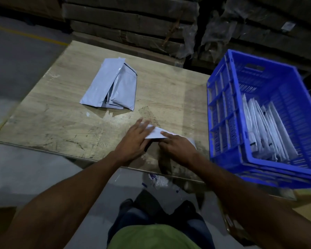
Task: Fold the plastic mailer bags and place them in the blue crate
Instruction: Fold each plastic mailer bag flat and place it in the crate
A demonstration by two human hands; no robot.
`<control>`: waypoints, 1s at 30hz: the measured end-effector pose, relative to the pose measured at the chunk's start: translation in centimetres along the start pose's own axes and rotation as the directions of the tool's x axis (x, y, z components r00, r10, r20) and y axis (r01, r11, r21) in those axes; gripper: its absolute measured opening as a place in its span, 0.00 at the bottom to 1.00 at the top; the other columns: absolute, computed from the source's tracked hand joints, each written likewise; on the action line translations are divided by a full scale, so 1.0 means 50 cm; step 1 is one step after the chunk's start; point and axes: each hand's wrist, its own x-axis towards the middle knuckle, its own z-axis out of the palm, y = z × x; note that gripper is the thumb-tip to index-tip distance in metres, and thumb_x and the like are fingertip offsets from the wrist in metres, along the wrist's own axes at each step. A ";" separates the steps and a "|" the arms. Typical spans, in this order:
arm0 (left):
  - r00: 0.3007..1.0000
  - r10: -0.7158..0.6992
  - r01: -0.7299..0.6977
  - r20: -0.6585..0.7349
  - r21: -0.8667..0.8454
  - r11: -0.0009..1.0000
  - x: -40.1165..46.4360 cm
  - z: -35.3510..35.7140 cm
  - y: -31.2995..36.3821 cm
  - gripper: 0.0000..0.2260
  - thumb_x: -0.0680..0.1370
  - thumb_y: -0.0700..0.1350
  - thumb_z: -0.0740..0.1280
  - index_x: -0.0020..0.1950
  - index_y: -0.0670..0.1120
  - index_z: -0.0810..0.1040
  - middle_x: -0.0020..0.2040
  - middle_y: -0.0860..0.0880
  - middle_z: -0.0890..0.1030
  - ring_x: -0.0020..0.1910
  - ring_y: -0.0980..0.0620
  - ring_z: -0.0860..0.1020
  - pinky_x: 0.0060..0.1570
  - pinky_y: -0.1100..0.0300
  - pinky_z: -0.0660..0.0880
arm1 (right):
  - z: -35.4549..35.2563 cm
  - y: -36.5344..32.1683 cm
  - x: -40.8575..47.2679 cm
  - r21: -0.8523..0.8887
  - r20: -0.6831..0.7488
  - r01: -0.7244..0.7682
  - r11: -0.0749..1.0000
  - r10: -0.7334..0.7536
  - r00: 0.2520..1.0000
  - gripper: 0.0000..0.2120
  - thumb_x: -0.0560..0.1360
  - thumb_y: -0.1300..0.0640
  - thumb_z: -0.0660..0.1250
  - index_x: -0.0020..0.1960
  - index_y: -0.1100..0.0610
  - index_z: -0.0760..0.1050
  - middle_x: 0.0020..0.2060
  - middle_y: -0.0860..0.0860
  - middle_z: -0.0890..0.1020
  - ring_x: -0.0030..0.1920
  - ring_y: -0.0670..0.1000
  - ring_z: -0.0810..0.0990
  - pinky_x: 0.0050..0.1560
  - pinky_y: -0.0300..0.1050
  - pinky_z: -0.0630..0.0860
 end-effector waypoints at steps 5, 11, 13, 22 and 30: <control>0.986 -0.136 0.127 -0.099 -0.097 0.987 -0.008 0.020 0.039 0.42 0.82 0.56 0.64 0.85 0.49 0.38 0.85 0.47 0.38 0.84 0.45 0.45 0.80 0.42 0.53 | -0.099 0.068 -0.024 0.120 -0.155 -0.132 0.984 0.150 0.977 0.10 0.76 0.57 0.66 0.55 0.58 0.80 0.48 0.59 0.84 0.42 0.61 0.84 0.37 0.52 0.80; 0.986 -0.161 0.158 0.048 0.059 0.986 0.054 0.105 0.127 0.34 0.83 0.62 0.53 0.84 0.47 0.50 0.82 0.41 0.59 0.80 0.39 0.59 0.75 0.35 0.61 | -0.263 0.189 -0.083 0.287 -0.385 -0.310 0.906 0.405 0.829 0.16 0.74 0.62 0.64 0.59 0.59 0.83 0.46 0.58 0.86 0.45 0.59 0.86 0.46 0.53 0.82; 0.984 -0.145 0.135 0.099 0.101 0.986 0.083 0.138 0.158 0.31 0.83 0.58 0.60 0.82 0.46 0.58 0.81 0.39 0.62 0.80 0.37 0.61 0.75 0.35 0.62 | -0.304 0.232 -0.126 0.288 -0.484 -0.331 0.899 0.435 0.759 0.14 0.73 0.64 0.67 0.56 0.60 0.84 0.49 0.58 0.87 0.47 0.58 0.87 0.50 0.53 0.82; 0.976 -0.046 -0.005 0.213 0.234 0.972 0.156 0.224 0.242 0.26 0.82 0.57 0.59 0.76 0.45 0.68 0.81 0.38 0.60 0.80 0.35 0.57 0.76 0.34 0.57 | -0.355 0.388 -0.350 0.424 -0.532 -0.501 0.755 0.655 0.537 0.13 0.72 0.62 0.68 0.54 0.63 0.84 0.50 0.58 0.86 0.46 0.55 0.86 0.56 0.33 0.74; 0.970 -0.119 0.065 0.213 0.245 0.967 0.216 0.266 0.312 0.30 0.80 0.58 0.51 0.75 0.42 0.71 0.79 0.36 0.65 0.79 0.32 0.61 0.73 0.32 0.61 | -0.275 0.548 -0.474 0.121 -0.254 -0.696 0.707 0.700 0.667 0.15 0.68 0.58 0.62 0.54 0.51 0.78 0.43 0.60 0.84 0.41 0.66 0.83 0.43 0.62 0.80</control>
